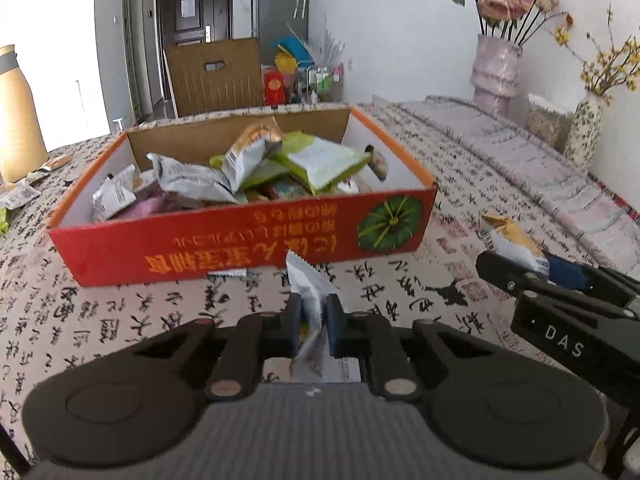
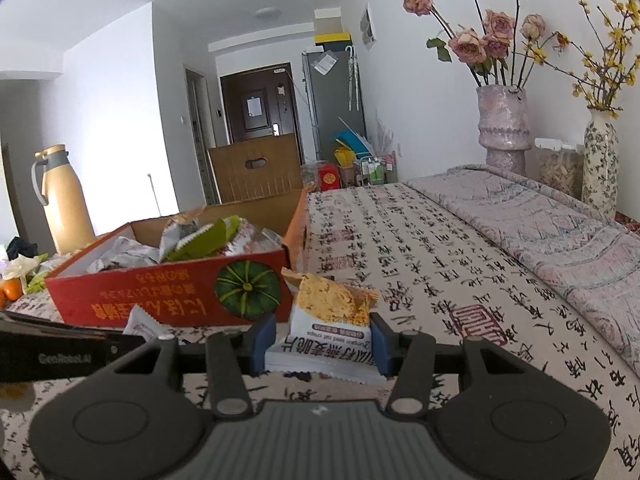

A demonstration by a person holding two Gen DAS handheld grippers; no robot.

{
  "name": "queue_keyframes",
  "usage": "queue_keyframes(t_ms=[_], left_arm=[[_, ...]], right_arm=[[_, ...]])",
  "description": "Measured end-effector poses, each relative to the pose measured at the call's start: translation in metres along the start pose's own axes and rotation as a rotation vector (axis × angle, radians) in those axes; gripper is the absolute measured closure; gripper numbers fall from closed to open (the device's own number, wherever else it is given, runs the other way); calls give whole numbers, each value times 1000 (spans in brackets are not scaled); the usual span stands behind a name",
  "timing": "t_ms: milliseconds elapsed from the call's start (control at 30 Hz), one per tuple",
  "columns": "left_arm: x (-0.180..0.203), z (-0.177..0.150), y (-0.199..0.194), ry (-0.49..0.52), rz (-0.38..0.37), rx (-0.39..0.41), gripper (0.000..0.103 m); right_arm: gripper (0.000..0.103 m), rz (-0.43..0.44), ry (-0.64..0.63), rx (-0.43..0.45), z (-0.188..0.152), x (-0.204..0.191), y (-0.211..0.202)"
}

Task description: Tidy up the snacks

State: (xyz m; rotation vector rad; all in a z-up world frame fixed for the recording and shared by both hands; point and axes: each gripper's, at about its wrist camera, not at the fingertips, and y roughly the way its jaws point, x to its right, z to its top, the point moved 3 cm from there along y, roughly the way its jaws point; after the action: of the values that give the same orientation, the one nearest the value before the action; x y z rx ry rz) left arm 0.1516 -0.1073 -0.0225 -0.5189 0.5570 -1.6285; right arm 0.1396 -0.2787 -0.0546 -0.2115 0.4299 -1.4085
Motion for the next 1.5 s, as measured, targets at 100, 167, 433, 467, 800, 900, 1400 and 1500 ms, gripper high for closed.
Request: queue_keyframes(t_ms=[100, 167, 433, 467, 800, 900, 1400, 1500], left_arm=[[-5, 8, -11, -6, -13, 34, 90], [-12, 16, -22, -14, -19, 71, 90], [-40, 69, -41, -41, 26, 197, 90], [-44, 77, -40, -44, 40, 211, 90], [-92, 118, 13, -88, 148, 193, 89], [-104, 114, 26, -100, 175, 163, 79], [-125, 65, -43, -94, 192, 284, 0], [-120, 45, -66, -60, 179, 307, 0]], right_arm=[[54, 16, -7, 12, 5, -6, -3], [54, 34, -14, 25, 12, -12, -5], [54, 81, -70, 92, 55, -43, 7], [54, 85, -77, 95, 63, -47, 13], [53, 101, -79, 9, 107, -72, 98], [43, 101, -82, -20, 107, -75, 114], [0, 79, -72, 21, 90, -73, 56], [0, 85, -88, 31, 80, -75, 29]])
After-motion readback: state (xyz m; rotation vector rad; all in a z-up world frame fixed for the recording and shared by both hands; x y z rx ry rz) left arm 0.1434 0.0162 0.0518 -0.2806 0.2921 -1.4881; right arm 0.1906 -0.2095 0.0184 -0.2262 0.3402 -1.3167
